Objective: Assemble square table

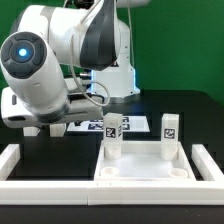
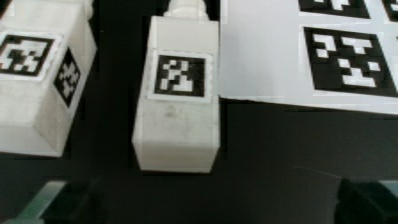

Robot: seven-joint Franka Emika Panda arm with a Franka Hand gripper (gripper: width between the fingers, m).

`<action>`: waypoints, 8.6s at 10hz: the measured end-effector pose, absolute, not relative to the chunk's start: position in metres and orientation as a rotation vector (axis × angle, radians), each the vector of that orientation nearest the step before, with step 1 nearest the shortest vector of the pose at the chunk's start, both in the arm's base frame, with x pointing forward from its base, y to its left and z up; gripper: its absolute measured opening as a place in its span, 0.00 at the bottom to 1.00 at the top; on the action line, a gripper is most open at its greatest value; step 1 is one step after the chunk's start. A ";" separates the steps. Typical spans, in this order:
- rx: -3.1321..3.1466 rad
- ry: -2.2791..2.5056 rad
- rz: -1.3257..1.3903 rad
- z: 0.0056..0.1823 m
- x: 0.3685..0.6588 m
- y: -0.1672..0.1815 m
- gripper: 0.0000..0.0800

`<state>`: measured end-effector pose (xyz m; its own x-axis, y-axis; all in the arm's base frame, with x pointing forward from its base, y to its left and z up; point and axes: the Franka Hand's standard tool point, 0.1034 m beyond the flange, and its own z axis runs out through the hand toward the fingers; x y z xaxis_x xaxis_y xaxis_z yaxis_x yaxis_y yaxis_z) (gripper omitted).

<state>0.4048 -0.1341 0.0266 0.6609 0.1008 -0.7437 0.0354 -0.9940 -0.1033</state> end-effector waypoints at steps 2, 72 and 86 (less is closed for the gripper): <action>-2.773 -0.114 1.288 0.021 0.394 -0.135 0.81; -2.947 0.087 -0.900 0.113 0.605 0.099 0.36; -2.968 0.095 -0.887 0.089 0.604 0.093 0.36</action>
Offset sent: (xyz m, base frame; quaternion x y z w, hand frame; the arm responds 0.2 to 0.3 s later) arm -0.0434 -0.0136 -0.0162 -0.0473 -0.0219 0.0179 0.9985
